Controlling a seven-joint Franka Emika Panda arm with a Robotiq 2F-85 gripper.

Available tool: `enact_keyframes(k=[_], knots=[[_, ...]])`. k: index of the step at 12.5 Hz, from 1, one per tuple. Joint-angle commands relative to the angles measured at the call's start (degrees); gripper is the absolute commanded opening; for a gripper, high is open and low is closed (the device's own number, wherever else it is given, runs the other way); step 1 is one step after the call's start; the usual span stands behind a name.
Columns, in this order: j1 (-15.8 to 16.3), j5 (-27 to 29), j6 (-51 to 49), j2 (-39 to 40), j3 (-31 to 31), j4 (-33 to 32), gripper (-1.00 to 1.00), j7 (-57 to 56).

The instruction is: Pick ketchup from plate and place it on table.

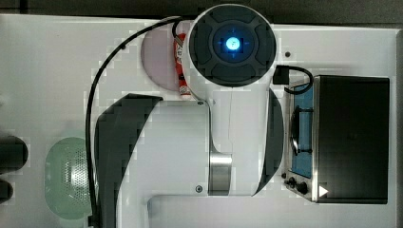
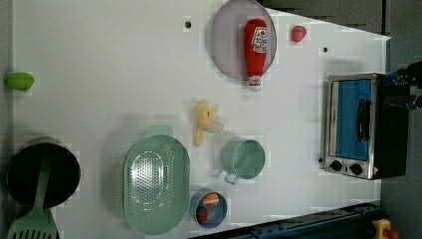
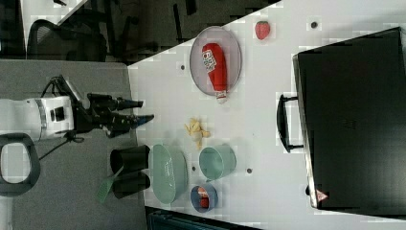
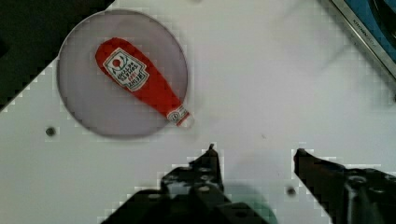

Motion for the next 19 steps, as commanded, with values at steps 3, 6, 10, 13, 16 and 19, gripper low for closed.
enact_keyframes(k=[3, 6, 10, 13, 16, 19], knots=[[-4.9, 1.6, -8.0, -3.2, 3.3, 0.3, 0.83, -3.5], [-4.6, 1.7, -3.7, 1.1, 4.5, 0.4, 1.0, -3.5], [-4.3, 1.7, 6.4, 8.3, 5.7, 0.7, 1.0, -8.3], [-3.8, 1.6, 9.4, 14.7, 6.4, 2.4, 1.0, -15.0], [-3.1, 0.7, 10.4, 21.6, 6.9, 6.0, 1.0, -21.5], [-1.7, -2.6, 11.5, 28.2, 7.0, 10.6, 1.0, -26.8]])
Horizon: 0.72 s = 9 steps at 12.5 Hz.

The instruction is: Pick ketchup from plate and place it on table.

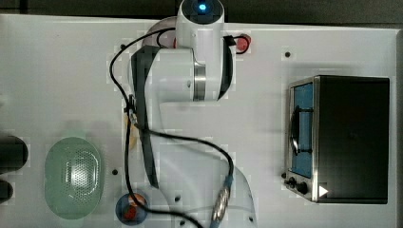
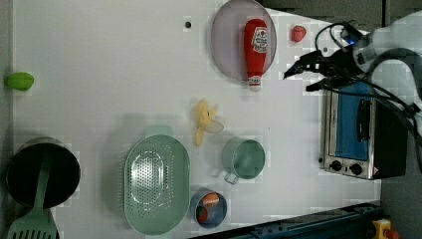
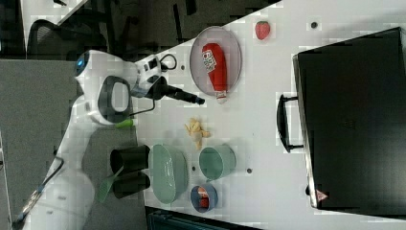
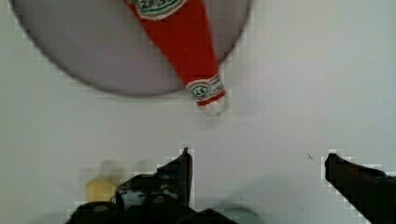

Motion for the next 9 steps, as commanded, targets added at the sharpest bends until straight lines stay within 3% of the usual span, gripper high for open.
enact_keyframes(k=[1, 9], knots=[[2.0, -4.3, 2.6, 1.3, 0.0, 5.7, 1.0, -8.9], [4.5, -9.1, 16.7, 13.9, -0.3, 9.8, 1.0, -9.3]])
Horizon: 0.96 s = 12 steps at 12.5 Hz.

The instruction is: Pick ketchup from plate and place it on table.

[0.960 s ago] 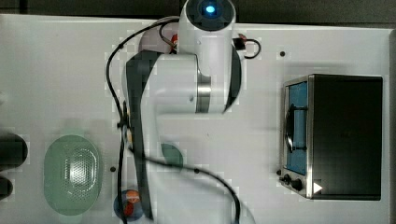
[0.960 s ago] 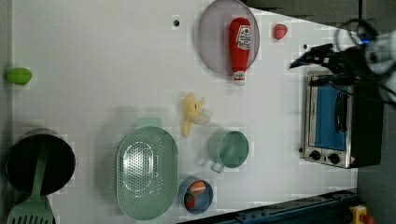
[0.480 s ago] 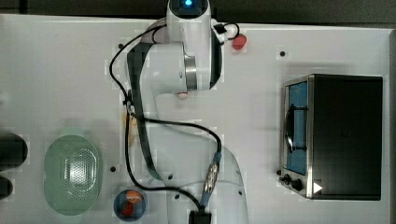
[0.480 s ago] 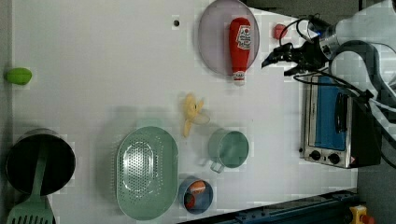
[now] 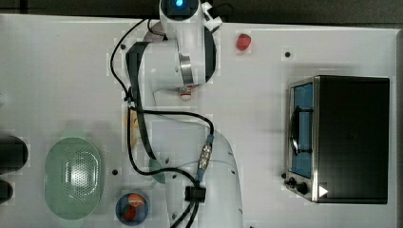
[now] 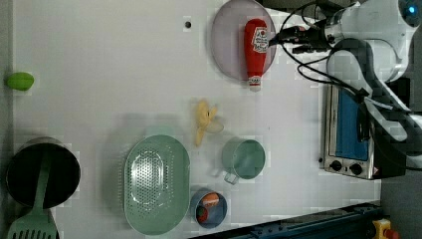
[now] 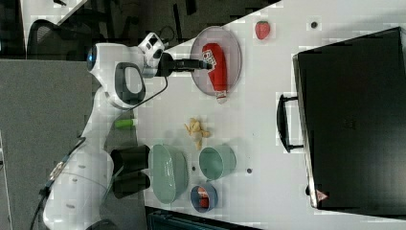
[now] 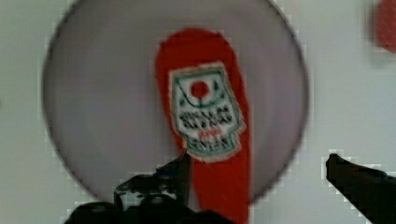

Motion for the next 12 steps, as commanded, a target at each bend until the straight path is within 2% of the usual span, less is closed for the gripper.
enact_keyframes(k=[1, 9, 10, 12], knots=[[1.4, 0.0, 2.6, 2.6, 0.2, 0.2, 1.0, -2.6], [1.4, -0.9, 10.4, 8.8, 0.2, 0.2, 1.0, -2.6], [1.5, -0.9, 11.5, 9.1, 0.2, 0.2, 0.92, -2.6], [1.5, -0.9, 12.2, 9.3, 0.2, 0.2, 0.43, -2.6]])
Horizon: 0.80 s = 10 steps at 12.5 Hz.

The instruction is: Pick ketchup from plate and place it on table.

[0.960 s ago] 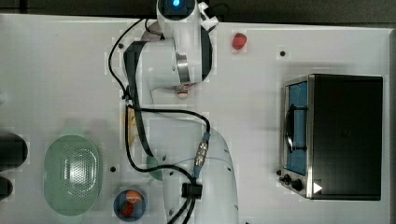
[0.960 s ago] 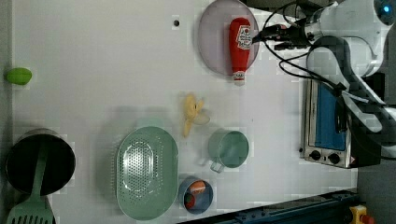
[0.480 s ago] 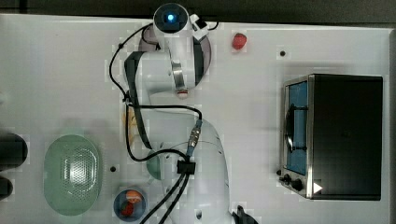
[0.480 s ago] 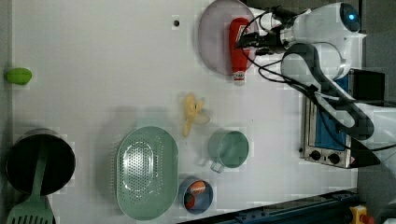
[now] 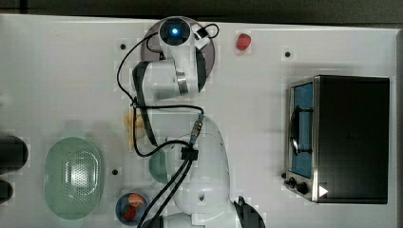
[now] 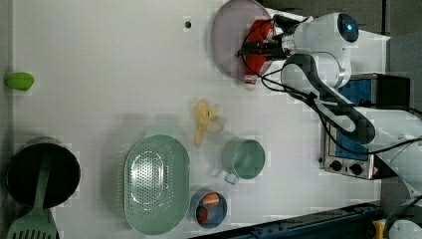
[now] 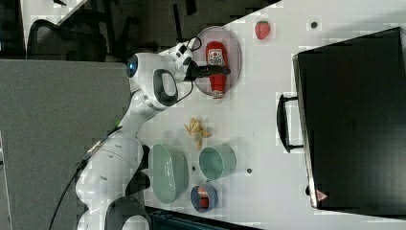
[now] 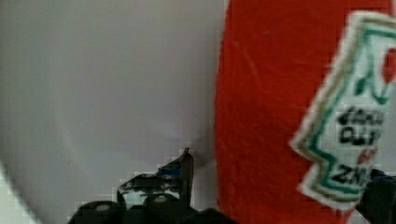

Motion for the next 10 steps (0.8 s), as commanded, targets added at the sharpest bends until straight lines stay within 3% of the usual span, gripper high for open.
enact_keyframes(k=[1, 7, 10], knots=[[0.1, -0.2, 1.5, -1.8, 0.4, 0.7, 0.21, -2.2], [-0.3, 0.0, 1.0, -5.5, 0.4, 1.5, 0.19, -1.7], [-0.9, 0.2, -5.2, -9.8, 0.4, 3.8, 0.19, -1.4]])
